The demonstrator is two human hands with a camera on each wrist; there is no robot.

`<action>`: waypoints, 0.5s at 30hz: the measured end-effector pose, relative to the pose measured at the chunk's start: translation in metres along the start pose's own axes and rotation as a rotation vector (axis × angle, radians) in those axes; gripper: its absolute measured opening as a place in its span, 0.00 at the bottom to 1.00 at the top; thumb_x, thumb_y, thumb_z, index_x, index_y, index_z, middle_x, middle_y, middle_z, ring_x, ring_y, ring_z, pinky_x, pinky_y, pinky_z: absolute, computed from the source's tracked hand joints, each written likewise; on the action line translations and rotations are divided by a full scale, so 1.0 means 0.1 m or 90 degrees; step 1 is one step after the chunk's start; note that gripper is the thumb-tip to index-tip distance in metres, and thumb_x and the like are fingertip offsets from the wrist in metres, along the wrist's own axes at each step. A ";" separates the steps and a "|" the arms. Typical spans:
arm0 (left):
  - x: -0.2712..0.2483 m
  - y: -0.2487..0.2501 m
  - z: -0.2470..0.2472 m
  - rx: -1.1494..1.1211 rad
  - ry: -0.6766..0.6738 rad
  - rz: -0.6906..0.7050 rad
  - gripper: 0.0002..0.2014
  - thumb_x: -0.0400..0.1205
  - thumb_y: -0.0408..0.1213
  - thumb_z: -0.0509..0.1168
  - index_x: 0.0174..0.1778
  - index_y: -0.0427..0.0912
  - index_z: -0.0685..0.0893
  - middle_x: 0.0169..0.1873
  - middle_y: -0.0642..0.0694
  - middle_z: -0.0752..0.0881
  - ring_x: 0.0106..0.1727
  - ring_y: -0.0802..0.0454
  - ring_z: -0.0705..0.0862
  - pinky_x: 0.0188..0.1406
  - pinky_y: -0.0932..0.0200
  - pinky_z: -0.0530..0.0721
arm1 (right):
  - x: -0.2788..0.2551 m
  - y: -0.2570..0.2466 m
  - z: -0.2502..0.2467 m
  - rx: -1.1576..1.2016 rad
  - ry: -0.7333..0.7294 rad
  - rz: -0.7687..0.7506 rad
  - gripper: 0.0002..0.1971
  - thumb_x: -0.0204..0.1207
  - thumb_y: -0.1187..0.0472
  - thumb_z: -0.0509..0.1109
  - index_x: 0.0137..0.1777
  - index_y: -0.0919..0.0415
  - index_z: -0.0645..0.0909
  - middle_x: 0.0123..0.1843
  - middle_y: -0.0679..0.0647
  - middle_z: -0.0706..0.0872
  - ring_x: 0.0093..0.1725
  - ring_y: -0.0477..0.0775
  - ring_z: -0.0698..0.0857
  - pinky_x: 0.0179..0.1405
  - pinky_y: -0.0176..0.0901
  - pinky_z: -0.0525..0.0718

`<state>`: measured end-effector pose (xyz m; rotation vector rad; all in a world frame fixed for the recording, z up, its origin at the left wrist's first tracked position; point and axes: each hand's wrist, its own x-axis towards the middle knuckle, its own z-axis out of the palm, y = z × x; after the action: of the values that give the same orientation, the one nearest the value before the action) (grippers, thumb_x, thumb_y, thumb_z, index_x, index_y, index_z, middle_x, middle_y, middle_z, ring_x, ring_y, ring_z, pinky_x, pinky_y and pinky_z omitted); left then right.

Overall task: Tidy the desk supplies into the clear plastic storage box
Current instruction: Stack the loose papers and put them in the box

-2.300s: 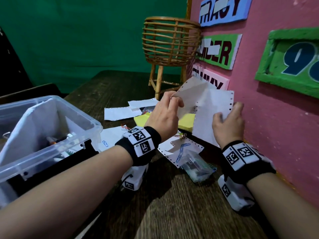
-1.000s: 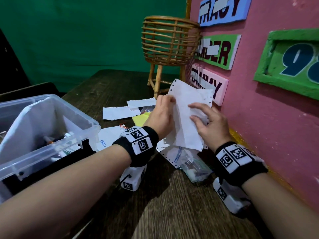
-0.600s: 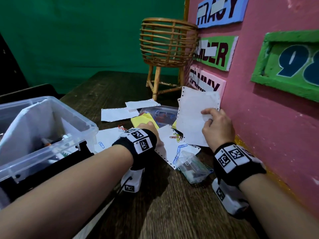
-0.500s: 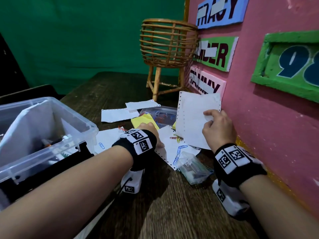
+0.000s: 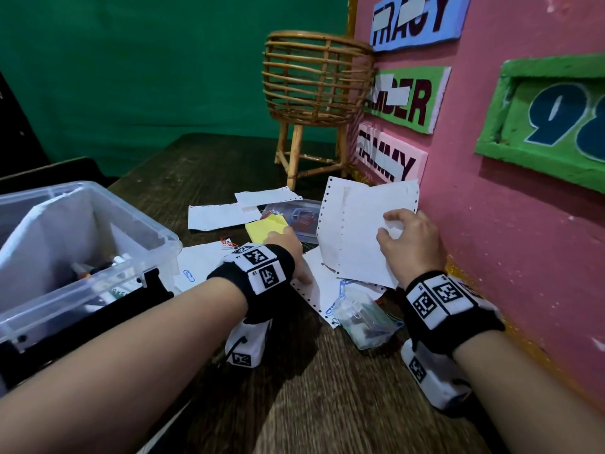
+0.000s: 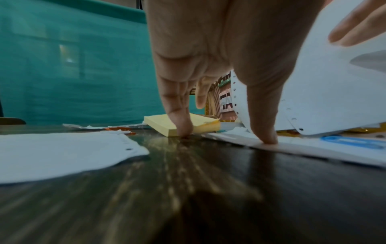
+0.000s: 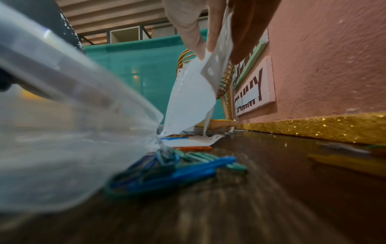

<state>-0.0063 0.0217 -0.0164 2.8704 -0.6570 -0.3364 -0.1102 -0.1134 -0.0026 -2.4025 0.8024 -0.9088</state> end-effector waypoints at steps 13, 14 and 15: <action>-0.04 0.00 -0.03 -0.024 -0.053 0.024 0.37 0.72 0.48 0.75 0.69 0.31 0.69 0.54 0.38 0.81 0.59 0.42 0.82 0.47 0.58 0.77 | 0.00 0.01 -0.01 -0.021 0.000 -0.004 0.15 0.76 0.68 0.63 0.59 0.54 0.80 0.61 0.57 0.80 0.59 0.62 0.80 0.47 0.44 0.75; -0.05 0.01 -0.03 -0.020 -0.057 0.027 0.35 0.72 0.48 0.75 0.68 0.31 0.70 0.52 0.38 0.81 0.55 0.43 0.83 0.46 0.57 0.78 | 0.00 0.02 -0.01 -0.026 0.001 -0.005 0.15 0.76 0.68 0.62 0.59 0.54 0.80 0.61 0.57 0.80 0.59 0.62 0.80 0.46 0.44 0.74; -0.05 0.01 -0.03 -0.016 -0.057 0.031 0.34 0.72 0.46 0.75 0.67 0.31 0.71 0.51 0.39 0.81 0.52 0.44 0.83 0.46 0.57 0.78 | 0.01 0.02 -0.01 -0.030 0.004 -0.006 0.16 0.76 0.69 0.62 0.60 0.54 0.80 0.61 0.57 0.80 0.59 0.63 0.80 0.45 0.44 0.73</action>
<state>-0.0100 0.0228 -0.0121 2.8246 -0.7312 -0.4640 -0.1109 -0.1153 -0.0030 -2.4468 0.8234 -0.9116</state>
